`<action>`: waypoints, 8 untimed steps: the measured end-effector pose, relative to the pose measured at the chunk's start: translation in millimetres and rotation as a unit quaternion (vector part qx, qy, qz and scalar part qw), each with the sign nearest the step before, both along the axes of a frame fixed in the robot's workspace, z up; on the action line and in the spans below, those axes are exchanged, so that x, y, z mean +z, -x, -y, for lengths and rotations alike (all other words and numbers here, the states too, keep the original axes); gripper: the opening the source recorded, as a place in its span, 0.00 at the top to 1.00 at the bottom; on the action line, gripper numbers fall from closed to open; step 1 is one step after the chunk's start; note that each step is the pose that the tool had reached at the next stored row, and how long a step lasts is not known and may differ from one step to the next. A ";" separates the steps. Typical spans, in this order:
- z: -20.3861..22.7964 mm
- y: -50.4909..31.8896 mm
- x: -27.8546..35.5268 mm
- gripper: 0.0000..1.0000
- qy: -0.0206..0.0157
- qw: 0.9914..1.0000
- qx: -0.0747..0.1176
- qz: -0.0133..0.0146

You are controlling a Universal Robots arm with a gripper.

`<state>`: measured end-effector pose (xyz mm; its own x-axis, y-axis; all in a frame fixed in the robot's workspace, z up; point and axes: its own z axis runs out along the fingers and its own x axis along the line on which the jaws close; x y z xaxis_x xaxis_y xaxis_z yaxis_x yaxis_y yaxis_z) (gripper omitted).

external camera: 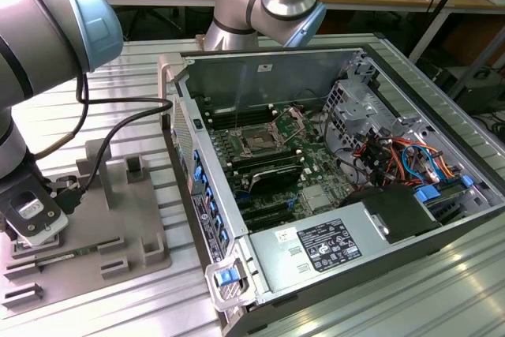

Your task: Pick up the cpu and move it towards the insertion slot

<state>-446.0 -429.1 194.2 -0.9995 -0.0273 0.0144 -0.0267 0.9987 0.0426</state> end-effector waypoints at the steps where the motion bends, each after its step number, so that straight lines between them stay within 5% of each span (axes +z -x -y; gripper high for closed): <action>1: 0.0 0.0 0.6 0.45 0.000 1.000 0.000 0.000; 8: 0.0 0.0 2.9 0.45 0.000 1.000 0.000 0.000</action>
<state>-446.0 -429.2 197.1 -0.9995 -0.0273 0.0144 -0.0267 0.9987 0.0426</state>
